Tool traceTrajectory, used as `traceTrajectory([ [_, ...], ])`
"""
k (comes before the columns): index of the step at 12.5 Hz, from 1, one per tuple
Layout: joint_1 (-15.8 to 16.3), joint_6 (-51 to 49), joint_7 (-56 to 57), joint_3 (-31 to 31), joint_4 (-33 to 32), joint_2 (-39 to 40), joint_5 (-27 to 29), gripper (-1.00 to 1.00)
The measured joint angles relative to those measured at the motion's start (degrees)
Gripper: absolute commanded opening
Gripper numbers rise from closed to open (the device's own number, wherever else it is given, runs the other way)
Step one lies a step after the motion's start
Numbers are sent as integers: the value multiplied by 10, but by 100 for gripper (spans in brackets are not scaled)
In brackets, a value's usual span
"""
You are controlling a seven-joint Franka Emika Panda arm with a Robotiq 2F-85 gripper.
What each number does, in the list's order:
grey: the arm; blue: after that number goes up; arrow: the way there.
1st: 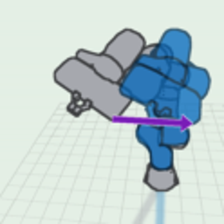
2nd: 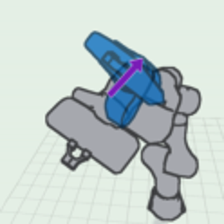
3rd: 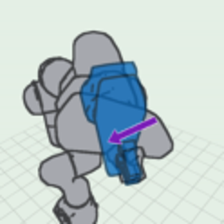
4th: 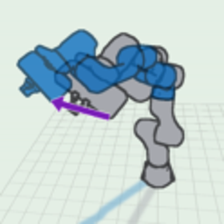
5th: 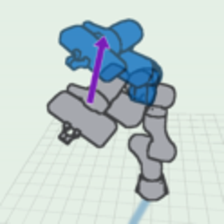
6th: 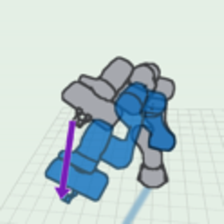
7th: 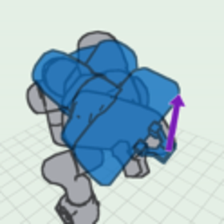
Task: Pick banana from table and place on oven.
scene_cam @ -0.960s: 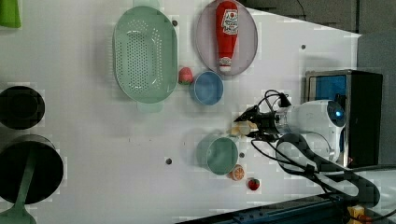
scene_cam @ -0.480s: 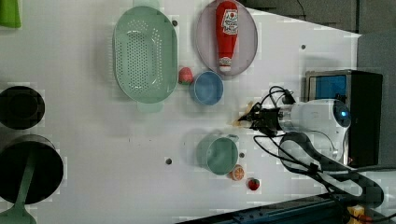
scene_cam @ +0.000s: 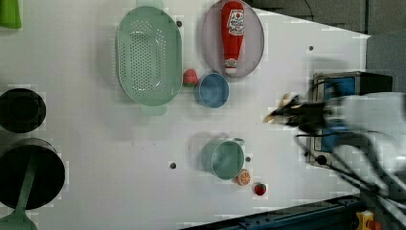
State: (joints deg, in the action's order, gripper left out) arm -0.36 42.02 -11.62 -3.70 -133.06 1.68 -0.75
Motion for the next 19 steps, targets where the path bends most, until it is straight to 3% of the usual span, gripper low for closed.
traceTrajectory([
  [3,-5,-160,0,11,128,-88,5,-61],
  [7,5,-219,0,72,233,-103,4,-61],
  [13,-20,-248,117,237,229,-55,-17,-61],
  [19,-47,-139,343,363,232,52,-42,-61],
])
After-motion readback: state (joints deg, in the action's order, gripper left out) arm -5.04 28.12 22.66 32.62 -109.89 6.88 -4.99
